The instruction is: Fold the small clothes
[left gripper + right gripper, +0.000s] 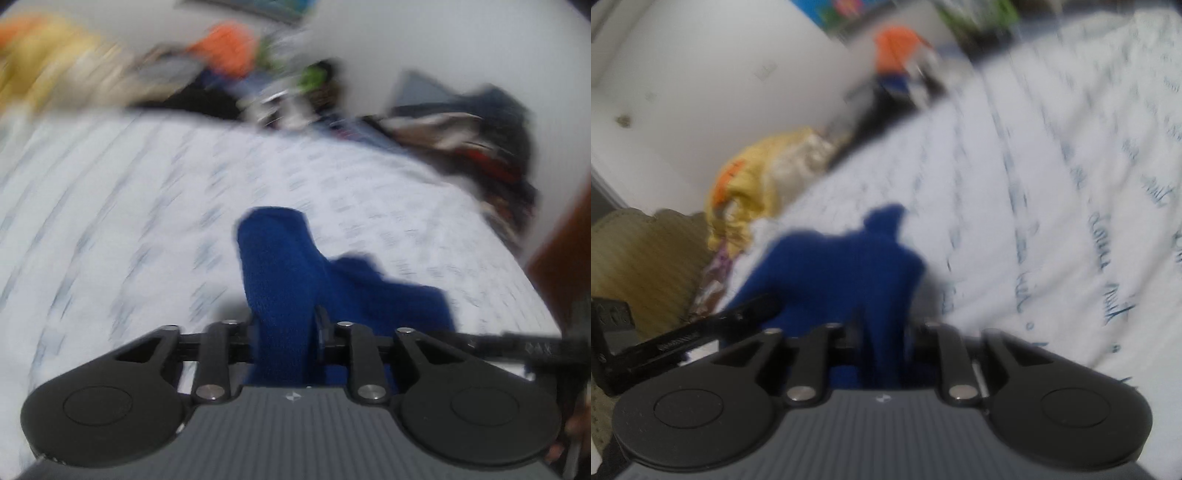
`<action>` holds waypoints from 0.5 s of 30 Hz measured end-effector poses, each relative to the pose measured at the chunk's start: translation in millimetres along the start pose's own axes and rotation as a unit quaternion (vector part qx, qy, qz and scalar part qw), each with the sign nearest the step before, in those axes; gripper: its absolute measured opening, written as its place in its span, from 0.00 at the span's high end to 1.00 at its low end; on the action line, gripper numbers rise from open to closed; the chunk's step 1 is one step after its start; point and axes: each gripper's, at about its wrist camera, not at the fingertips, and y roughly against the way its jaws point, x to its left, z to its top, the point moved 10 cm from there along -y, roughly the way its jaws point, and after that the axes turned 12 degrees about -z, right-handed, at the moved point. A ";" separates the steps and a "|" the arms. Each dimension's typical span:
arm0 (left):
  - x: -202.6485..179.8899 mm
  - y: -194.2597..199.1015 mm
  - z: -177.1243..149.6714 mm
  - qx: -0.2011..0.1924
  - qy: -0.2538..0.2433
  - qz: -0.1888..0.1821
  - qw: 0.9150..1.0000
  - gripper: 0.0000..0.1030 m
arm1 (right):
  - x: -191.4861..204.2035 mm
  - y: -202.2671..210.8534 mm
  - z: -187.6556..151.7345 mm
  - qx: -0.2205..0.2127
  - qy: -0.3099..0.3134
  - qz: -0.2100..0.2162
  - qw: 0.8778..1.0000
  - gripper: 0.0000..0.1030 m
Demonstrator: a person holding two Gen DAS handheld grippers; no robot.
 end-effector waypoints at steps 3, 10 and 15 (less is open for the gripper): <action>10.3 27.6 -36.4 0.008 0.010 -0.024 1.000 0.52 | -8.4 12.6 -17.4 0.006 0.006 -0.005 1.000 0.37; 15.2 46.1 -112.6 0.049 0.110 -0.107 0.987 0.52 | -12.9 42.1 -99.2 0.059 0.015 0.024 0.998 0.37; 0.8 45.0 -117.4 0.060 0.093 -0.092 0.990 0.91 | 14.5 35.7 -114.2 0.055 0.078 0.007 0.995 0.87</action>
